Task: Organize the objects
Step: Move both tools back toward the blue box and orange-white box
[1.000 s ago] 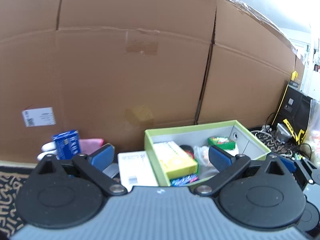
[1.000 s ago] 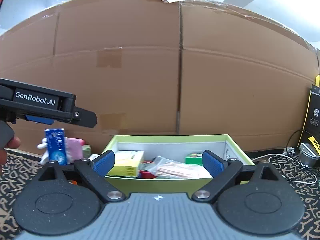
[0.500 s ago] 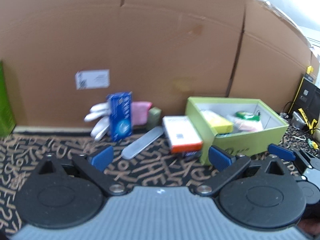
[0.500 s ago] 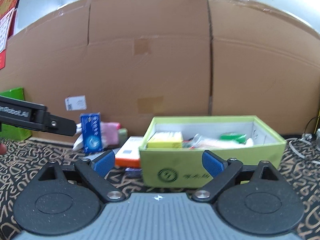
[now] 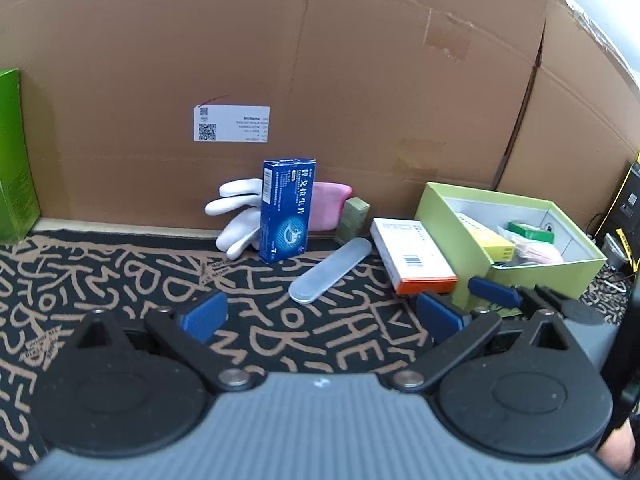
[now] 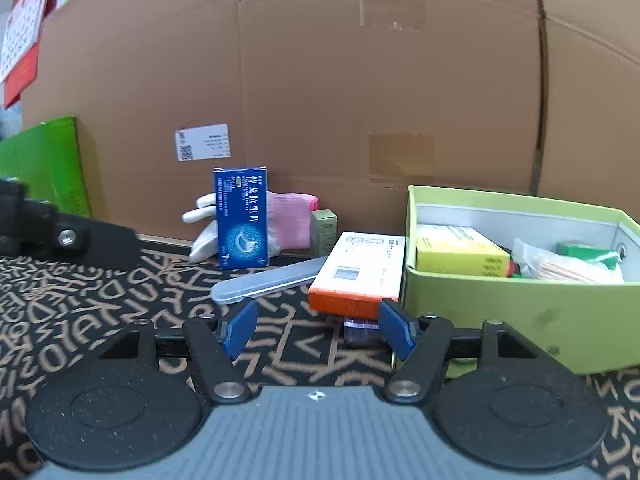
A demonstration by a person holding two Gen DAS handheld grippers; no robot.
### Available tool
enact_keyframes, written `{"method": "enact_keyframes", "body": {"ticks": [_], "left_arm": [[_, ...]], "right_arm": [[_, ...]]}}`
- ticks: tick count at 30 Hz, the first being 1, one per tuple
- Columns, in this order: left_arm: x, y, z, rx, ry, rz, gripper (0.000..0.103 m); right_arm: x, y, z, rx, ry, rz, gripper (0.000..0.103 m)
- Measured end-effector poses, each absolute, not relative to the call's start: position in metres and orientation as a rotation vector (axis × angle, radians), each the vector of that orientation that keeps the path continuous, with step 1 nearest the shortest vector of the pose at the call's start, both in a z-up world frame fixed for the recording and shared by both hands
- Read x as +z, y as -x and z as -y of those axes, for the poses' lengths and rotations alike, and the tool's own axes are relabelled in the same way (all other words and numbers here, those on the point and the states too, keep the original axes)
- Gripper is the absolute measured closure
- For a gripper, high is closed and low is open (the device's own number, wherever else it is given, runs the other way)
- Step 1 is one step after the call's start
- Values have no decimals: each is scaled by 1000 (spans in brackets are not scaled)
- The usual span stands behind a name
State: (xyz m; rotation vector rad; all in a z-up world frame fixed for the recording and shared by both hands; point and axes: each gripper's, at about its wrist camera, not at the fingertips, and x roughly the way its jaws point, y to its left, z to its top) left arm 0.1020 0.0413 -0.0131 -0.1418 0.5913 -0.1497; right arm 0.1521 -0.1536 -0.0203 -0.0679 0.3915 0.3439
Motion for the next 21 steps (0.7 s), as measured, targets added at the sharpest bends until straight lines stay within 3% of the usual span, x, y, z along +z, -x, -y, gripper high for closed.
{"method": "enact_keyframes", "body": {"ticks": [6, 10, 21], "left_arm": [[-25, -123, -44, -133, 124, -584, 0], [-31, -144, -50, -132, 134, -573, 0], [-37, -220, -48, -112, 57, -473, 1]], "right_arm": [[-25, -163, 146, 207, 78, -407, 35], [-27, -169, 139, 124, 85, -427, 23], [-36, -205, 103, 12, 91, -504, 23]]}}
